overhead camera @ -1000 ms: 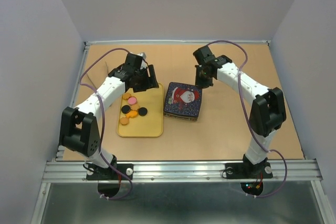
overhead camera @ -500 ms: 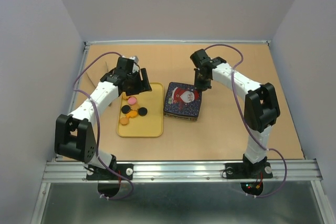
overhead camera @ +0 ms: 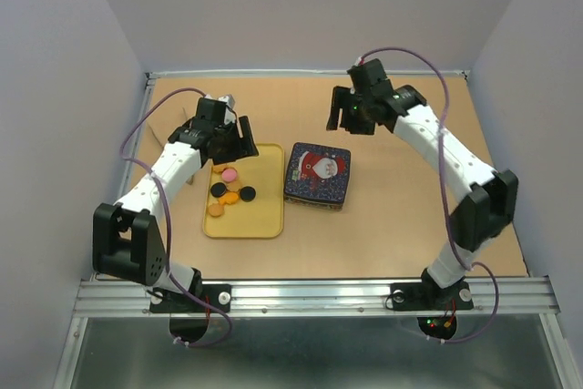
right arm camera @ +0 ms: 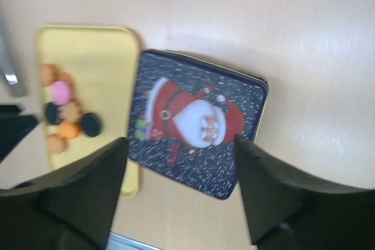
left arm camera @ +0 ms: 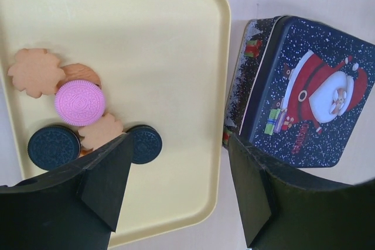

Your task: Pack the cookies

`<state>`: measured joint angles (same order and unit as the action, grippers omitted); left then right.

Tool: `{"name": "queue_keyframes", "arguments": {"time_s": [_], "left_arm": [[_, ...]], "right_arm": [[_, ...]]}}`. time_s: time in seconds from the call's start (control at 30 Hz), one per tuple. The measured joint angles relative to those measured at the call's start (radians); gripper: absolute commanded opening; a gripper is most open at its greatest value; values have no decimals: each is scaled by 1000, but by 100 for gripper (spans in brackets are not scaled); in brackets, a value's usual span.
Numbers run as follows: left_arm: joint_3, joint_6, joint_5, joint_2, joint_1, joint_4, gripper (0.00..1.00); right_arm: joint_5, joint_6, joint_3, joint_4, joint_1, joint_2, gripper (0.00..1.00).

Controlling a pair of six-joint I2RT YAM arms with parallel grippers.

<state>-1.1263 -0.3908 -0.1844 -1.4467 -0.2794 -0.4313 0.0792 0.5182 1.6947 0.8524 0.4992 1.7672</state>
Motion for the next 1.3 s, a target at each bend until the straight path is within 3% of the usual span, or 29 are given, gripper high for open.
{"name": "queue_keyframes", "arguments": {"time_s": [0.07, 0.1, 0.23, 0.37, 0.63, 0.8, 0.93, 1.3], "left_arm": [[0, 2, 2, 21, 3, 0, 84], [0, 2, 2, 34, 6, 1, 99], [-1, -1, 12, 87, 6, 6, 99], [-2, -16, 76, 137, 7, 18, 99], [51, -43, 361, 375, 7, 150, 99], [352, -62, 556, 670, 9, 365, 99], [545, 7, 622, 795, 13, 559, 99], [782, 175, 812, 654, 19, 857, 99]], "right_arm": [[-28, -12, 6, -14, 0, -101, 100], [-47, -21, 6, -21, 0, -164, 100], [-90, -28, -20, -64, 0, -387, 100], [-106, -16, -153, -79, 0, -631, 100], [-63, 63, -379, -53, 0, -943, 100], [10, 85, -457, -48, 0, -1074, 100], [55, 87, -482, -46, 0, -1165, 100], [39, 110, -517, -42, 0, -1172, 100]]}}
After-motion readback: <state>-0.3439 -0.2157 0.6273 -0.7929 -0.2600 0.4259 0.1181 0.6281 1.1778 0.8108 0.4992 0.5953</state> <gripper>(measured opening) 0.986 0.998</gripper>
